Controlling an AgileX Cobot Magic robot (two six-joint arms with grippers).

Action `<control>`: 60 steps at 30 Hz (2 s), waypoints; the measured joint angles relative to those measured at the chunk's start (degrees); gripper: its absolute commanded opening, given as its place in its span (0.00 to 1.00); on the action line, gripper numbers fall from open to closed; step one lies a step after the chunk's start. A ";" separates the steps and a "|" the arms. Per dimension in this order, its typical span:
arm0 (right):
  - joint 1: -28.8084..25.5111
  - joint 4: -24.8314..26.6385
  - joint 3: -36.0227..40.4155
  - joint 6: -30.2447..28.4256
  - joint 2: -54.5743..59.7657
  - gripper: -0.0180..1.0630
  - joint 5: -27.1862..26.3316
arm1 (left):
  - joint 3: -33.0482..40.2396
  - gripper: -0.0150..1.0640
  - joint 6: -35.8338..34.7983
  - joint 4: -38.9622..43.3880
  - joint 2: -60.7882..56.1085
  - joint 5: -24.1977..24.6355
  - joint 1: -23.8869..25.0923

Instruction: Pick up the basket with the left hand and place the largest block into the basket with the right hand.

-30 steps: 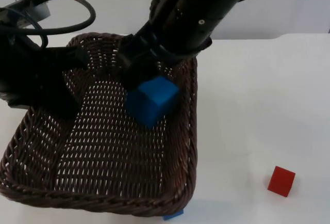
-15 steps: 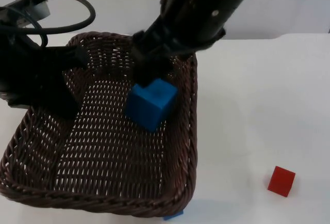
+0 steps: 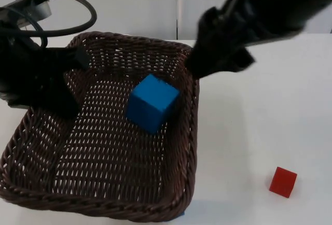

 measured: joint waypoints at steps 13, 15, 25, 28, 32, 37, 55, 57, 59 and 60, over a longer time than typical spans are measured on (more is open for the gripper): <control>0.00 0.00 6.56 2.37 -9.16 0.73 -4.68 | -1.58 0.01 2.97 -2.81 0.60 -2.31 0.00; 0.00 0.00 6.54 2.74 -9.24 0.73 -5.20 | -4.29 0.01 3.09 -3.83 2.52 -1.67 0.00; 0.00 0.00 6.54 3.07 -9.38 0.73 -6.88 | -17.01 0.01 3.79 -7.50 14.86 0.88 -2.32; 0.00 0.00 6.54 3.70 -9.38 0.73 -6.99 | -22.33 0.01 3.89 -8.91 20.03 0.97 -4.31; 0.00 0.14 6.54 3.92 -9.38 0.73 -6.99 | -27.86 0.01 3.89 -12.62 26.84 1.12 -5.76; 0.00 0.14 6.54 4.00 -9.38 0.73 -7.10 | -33.28 0.01 3.89 -16.47 33.16 0.82 -6.02; 0.00 0.14 6.54 4.51 -9.38 0.73 -7.10 | -36.84 0.01 1.96 -18.28 39.12 -6.62 -6.02; 0.00 0.14 6.54 4.51 -9.38 0.73 -7.10 | -36.84 0.01 1.92 -18.28 39.12 -6.75 -6.02; 0.00 0.14 6.54 4.51 -9.38 0.73 -7.00 | -36.84 0.03 1.57 -18.28 39.12 -7.28 -6.02; 0.00 0.14 6.54 4.51 -9.38 0.73 -6.82 | -36.84 0.07 1.57 -18.16 39.12 -7.55 -6.02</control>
